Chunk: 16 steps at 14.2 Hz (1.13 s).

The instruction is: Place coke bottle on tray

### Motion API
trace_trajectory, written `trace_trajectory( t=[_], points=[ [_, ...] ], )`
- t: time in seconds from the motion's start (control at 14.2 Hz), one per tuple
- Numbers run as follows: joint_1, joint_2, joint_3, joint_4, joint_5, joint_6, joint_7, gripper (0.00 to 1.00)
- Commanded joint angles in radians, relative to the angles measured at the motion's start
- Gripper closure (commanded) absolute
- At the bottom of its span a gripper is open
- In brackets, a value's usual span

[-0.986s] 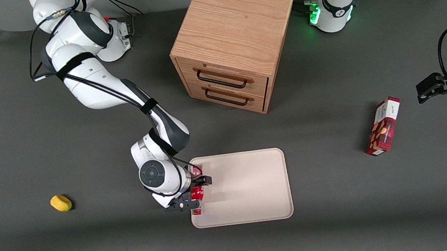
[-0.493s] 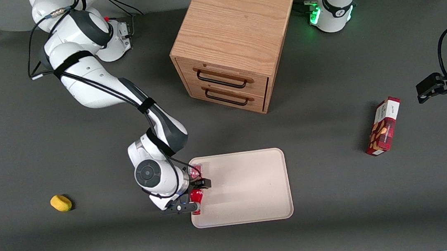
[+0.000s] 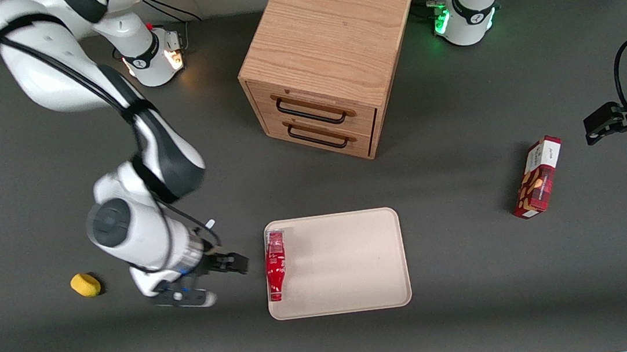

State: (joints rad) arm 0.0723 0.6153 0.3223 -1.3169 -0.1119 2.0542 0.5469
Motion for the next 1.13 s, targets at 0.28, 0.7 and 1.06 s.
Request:
trace_trajectory(
  t=[0.28,0.7,1.06],
  points=[
    [-0.213,-0.521,0.036,-0.413,0.073,-0.214,-0.141,0.00],
    [-0.373,-0.666,0.040,-0.459,0.146,-0.328,-0.412,0.00],
    [-0.376,-0.667,0.040,-0.446,0.146,-0.328,-0.398,0.00]
  ],
)
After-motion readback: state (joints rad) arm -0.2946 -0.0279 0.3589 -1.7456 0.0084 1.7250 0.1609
